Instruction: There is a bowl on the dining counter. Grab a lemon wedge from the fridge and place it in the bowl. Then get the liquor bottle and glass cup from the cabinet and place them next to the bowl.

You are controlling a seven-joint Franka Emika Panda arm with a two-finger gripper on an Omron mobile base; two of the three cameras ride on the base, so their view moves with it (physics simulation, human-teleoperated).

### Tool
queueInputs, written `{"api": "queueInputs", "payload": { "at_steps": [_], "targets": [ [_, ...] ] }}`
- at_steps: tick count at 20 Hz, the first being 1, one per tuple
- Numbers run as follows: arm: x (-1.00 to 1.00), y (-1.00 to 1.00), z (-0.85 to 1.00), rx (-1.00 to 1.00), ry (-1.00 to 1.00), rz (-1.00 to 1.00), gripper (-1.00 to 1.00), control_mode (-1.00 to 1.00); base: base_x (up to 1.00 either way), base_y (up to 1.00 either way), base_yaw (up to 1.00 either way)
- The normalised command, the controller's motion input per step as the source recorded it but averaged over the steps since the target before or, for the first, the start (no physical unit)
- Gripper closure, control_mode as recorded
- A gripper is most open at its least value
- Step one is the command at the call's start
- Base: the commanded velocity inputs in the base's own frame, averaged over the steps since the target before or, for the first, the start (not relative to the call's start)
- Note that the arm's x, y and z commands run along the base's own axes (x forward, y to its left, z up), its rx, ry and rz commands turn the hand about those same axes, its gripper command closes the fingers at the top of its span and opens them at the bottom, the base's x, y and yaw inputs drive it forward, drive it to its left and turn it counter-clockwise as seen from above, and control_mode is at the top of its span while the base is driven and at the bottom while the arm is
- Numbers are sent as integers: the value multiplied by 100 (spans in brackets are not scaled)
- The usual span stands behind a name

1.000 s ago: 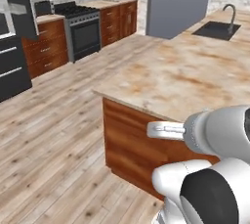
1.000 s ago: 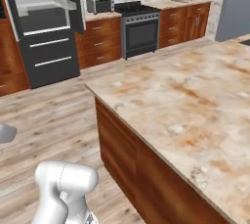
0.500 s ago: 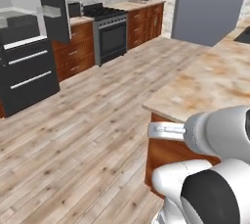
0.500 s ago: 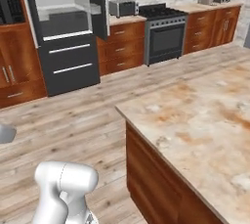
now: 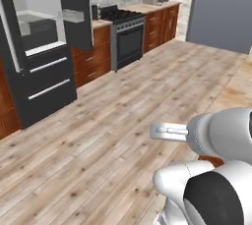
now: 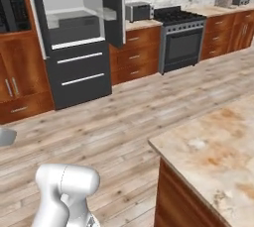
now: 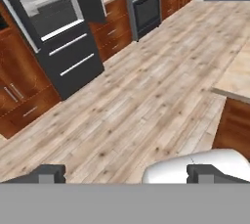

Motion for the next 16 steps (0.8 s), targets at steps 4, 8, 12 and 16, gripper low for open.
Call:
{"api": "queueInputs", "payload": {
  "at_steps": [4, 8, 12, 16],
  "targets": [
    [0, 0, 0, 0, 0, 0, -100, 100, 100, 66, -12],
    [0, 0, 0, 0, 0, 0, -100, 100, 100, 63, -42],
    [0, 0, 0, 0, 0, 0, -100, 100, 100, 63, -57],
    [0, 0, 0, 0, 0, 0, -100, 100, 100, 60, -57]
  ]
}}
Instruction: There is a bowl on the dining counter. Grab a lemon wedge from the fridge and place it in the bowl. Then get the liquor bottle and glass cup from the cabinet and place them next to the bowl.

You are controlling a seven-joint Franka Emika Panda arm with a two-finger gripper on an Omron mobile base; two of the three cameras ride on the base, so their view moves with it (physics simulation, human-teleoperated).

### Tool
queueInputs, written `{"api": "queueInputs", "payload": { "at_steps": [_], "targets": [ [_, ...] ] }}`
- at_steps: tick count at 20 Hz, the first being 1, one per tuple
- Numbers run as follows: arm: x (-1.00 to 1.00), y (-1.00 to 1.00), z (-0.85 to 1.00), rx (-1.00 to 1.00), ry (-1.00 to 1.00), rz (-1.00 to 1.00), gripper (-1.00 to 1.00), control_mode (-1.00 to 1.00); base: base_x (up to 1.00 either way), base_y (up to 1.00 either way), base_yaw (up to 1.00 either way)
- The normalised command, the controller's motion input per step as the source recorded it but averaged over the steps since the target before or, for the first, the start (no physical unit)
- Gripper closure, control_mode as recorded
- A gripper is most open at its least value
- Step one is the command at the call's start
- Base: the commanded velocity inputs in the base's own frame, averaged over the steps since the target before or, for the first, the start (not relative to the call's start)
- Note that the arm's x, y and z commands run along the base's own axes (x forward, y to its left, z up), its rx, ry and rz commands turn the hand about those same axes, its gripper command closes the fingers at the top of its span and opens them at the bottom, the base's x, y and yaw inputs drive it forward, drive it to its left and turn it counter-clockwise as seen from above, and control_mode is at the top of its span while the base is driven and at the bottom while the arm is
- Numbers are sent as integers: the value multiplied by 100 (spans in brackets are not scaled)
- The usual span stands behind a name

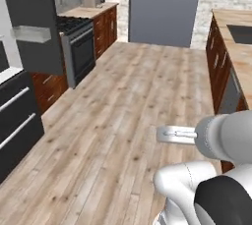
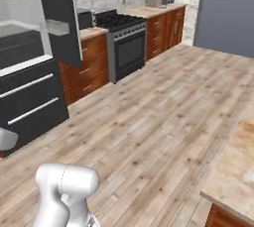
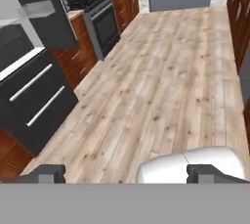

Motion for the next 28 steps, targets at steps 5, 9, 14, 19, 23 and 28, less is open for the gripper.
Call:
{"api": "queueInputs", "payload": {
  "at_steps": [5, 9, 14, 19, 23, 28],
  "targets": [
    [0, 0, 0, 0, 0, 0, -100, 100, 100, 36, -51],
    [0, 0, 0, 0, 0, 0, -100, 100, 100, 0, -34],
    [0, 0, 0, 0, 0, 0, -100, 100, 100, 1, -34],
    [0, 0, 0, 0, 0, 0, -100, 100, 100, 25, -42],
    [0, 0, 0, 0, 0, 0, -100, 100, 100, 61, -45],
    [0, 0, 0, 0, 0, 0, -100, 100, 100, 58, -20]
  ]
}}
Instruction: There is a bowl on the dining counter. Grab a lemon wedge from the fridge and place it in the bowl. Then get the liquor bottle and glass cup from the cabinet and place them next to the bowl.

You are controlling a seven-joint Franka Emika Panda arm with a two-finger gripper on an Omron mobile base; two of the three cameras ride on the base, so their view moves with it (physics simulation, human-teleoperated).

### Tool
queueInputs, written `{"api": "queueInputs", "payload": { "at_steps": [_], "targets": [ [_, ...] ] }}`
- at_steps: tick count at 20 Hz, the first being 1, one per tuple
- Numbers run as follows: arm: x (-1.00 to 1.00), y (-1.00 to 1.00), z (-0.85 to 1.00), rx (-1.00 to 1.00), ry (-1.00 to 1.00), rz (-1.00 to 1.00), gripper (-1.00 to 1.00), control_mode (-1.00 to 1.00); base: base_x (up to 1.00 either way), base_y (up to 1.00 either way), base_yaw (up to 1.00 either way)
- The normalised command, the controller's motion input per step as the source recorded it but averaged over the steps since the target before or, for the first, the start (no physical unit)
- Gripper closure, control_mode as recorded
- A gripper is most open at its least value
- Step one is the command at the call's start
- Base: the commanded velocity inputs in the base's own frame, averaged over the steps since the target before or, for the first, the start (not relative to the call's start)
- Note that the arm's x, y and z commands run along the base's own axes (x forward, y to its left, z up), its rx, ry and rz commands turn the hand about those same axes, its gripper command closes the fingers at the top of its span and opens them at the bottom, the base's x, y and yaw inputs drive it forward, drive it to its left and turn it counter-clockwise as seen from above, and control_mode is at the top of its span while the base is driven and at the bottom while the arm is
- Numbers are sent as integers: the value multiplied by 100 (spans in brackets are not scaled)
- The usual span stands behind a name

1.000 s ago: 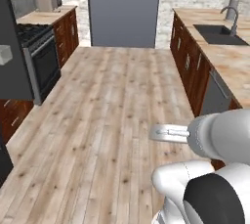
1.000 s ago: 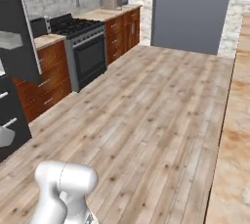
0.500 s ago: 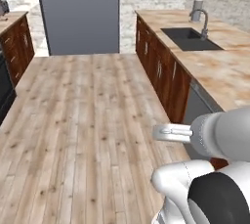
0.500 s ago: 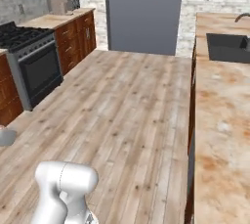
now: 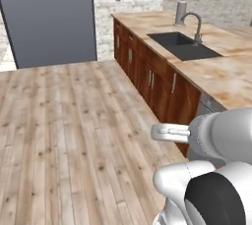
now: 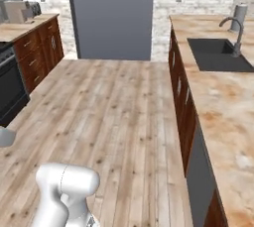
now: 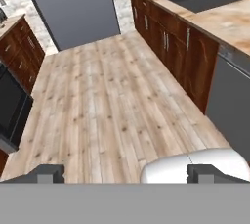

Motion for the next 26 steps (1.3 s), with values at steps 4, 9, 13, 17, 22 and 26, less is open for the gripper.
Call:
{"api": "queueInputs", "payload": {
  "at_steps": [4, 9, 13, 17, 22, 26],
  "targets": [
    [0, 0, 0, 0, 0, 0, -100, 100, 100, 44, -7],
    [0, 0, 0, 0, 0, 0, -100, 100, 100, 43, -2],
    [0, 0, 0, 0, 0, 0, -100, 100, 100, 40, 2],
    [0, 0, 0, 0, 0, 0, -100, 100, 100, 35, 17],
    [0, 0, 0, 0, 0, 0, -100, 100, 100, 25, 32],
    [0, 0, 0, 0, 0, 0, -100, 100, 100, 24, 35]
  ]
}}
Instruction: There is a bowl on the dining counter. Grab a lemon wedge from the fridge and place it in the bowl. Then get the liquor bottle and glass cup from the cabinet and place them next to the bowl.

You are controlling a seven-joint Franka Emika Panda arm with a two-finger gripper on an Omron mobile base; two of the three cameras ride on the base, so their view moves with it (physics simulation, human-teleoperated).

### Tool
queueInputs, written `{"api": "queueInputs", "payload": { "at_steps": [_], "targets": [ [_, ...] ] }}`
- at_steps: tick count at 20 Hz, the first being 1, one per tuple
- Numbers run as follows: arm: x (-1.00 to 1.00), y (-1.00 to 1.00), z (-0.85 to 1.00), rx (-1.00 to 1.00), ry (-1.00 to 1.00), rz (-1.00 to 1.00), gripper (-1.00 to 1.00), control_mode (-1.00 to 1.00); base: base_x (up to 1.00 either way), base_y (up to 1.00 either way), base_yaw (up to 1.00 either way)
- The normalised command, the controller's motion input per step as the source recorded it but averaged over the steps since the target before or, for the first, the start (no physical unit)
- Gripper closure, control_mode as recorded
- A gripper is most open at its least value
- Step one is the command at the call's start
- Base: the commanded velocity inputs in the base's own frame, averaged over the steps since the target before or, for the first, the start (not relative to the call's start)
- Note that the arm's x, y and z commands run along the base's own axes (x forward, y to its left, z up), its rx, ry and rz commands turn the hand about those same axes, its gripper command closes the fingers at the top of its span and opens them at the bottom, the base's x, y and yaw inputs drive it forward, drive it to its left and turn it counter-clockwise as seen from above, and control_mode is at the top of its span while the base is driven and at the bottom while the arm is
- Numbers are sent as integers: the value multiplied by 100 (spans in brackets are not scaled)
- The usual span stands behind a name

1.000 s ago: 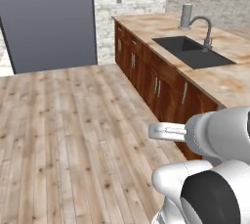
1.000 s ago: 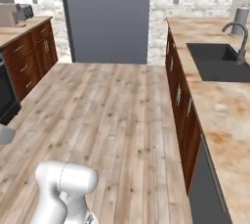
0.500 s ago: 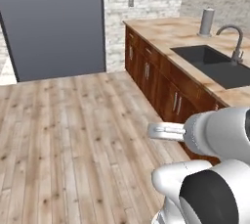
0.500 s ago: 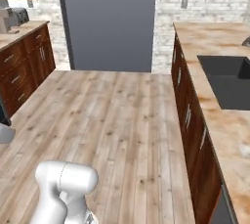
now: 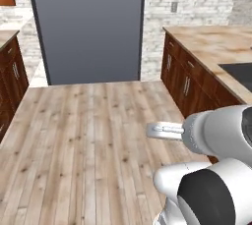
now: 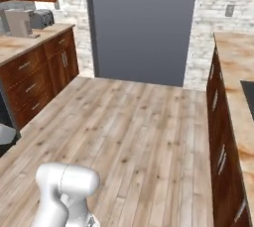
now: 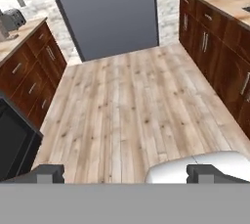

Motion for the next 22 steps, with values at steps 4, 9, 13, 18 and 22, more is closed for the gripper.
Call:
{"api": "queueInputs", "payload": {
  "at_steps": [4, 9, 13, 18, 22],
  "targets": [
    [0, 0, 0, 0, 0, 0, -100, 100, 100, 23, 35],
    [0, 0, 0, 0, 0, 0, -100, 100, 100, 23, 33],
    [0, 0, 0, 0, 0, 0, -100, 100, 100, 24, 31],
    [0, 0, 0, 0, 0, 0, -100, 100, 100, 26, 27],
    [0, 0, 0, 0, 0, 0, -100, 100, 100, 28, 24]
  ]
}}
